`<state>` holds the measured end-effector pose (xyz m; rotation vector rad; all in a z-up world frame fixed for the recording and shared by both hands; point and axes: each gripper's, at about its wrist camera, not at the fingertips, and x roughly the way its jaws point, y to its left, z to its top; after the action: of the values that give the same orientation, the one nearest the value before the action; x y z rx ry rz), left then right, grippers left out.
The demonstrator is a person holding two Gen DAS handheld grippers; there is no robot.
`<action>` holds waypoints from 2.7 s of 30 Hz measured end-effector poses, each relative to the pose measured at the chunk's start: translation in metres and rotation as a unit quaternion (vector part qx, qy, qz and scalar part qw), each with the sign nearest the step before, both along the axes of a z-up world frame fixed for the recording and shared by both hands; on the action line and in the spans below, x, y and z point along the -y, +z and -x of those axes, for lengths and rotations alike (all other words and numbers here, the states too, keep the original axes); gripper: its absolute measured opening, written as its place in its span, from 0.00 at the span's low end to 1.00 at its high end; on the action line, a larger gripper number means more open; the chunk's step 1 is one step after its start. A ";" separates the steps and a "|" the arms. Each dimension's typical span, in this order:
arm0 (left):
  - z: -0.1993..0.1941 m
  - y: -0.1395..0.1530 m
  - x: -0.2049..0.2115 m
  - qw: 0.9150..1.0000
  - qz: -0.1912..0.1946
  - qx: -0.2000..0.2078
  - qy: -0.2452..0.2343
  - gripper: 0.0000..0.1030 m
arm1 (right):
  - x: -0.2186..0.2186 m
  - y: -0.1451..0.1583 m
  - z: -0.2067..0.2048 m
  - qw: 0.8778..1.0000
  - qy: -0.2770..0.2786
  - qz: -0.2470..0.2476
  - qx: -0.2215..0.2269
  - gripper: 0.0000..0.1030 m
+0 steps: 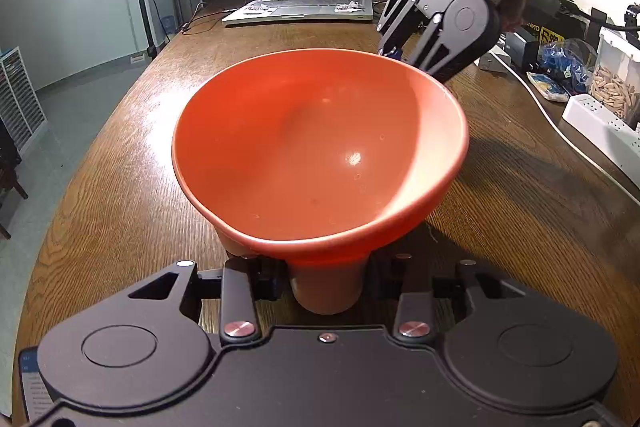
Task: Clean bowl
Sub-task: 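Grasp the white tissue with the right gripper, then wipe the inside of the bowl with the right gripper's tissue while the left gripper holds the bowl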
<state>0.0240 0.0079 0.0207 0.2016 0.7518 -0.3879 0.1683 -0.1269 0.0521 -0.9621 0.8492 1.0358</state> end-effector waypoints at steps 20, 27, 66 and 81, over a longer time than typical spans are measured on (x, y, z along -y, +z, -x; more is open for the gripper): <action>0.008 0.012 0.024 0.994 -0.082 0.016 -0.064 0.37 | -0.022 0.097 0.110 0.974 0.219 -0.025 0.052 0.07; 0.019 0.011 0.037 0.988 -0.129 0.035 -0.077 0.37 | -0.070 0.062 0.137 0.958 0.284 -0.027 0.039 0.07; 0.032 0.011 0.041 0.979 -0.162 0.072 -0.102 0.37 | -0.029 0.061 0.139 0.967 0.247 -0.054 -0.017 0.07; 0.034 0.012 0.045 0.979 -0.160 0.077 -0.099 0.37 | -0.029 0.067 0.104 0.980 0.165 -0.091 0.059 0.07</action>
<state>-0.0096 -0.0369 0.0323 0.6076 0.6402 -0.4332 0.0638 -0.0979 0.1190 -1.0172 0.4952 1.3008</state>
